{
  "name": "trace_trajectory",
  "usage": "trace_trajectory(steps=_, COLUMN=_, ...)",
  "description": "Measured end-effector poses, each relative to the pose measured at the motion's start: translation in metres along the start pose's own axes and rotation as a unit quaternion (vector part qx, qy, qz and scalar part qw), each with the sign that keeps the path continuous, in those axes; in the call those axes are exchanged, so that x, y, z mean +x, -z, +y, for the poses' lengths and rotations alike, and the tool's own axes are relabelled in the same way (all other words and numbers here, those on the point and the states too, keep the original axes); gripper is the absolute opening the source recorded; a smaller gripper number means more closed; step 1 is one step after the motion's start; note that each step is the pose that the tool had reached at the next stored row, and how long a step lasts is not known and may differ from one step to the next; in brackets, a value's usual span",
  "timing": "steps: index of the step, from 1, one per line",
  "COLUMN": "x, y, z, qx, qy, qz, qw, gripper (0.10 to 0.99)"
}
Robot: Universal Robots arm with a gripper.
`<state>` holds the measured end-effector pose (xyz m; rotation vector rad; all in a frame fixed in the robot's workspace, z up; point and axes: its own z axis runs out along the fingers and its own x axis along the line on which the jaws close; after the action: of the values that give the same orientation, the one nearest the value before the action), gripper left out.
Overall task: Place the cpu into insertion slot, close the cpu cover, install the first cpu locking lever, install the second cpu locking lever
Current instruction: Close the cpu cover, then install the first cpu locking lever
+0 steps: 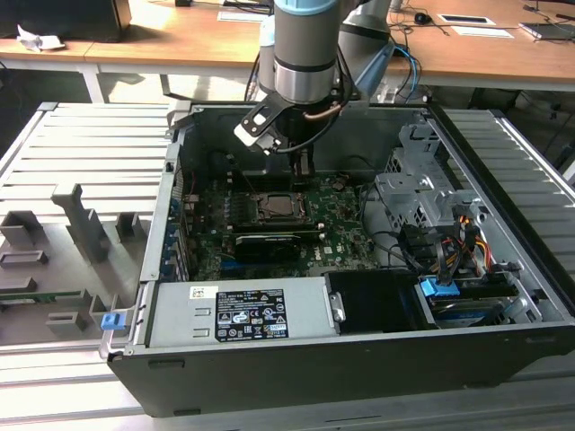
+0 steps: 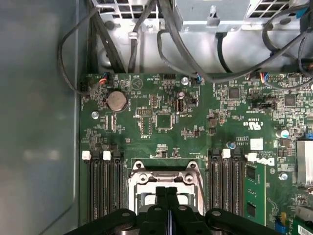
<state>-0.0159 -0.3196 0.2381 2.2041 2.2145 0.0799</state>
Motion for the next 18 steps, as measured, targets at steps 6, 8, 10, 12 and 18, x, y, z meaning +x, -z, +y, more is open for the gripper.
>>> trace_trajectory(steps=6, x=-0.0001, y=-0.0057, z=-0.0050, qx=0.0061, qy=0.059, qz=0.0027, qw=0.9982, gripper=0.106)
trace_trajectory(steps=8, x=-0.0006, y=-0.0053, z=-0.0135, qx=0.0061, qy=0.059, qz=0.0028, qw=0.9982, gripper=0.106)
trace_trajectory(steps=10, x=-0.0007, y=-0.0053, z=-0.0170, qx=0.0061, qy=0.059, qz=0.0029, qw=0.9982, gripper=0.106)
trace_trajectory(steps=12, x=-0.0007, y=-0.0051, z=-0.0192, qx=0.0061, qy=0.059, qz=0.0029, qw=0.9982, gripper=0.106)
trace_trajectory(steps=18, x=-0.0007, y=-0.0050, z=-0.0212, qx=0.0061, qy=0.059, qz=0.0031, qw=0.9982, gripper=0.106)
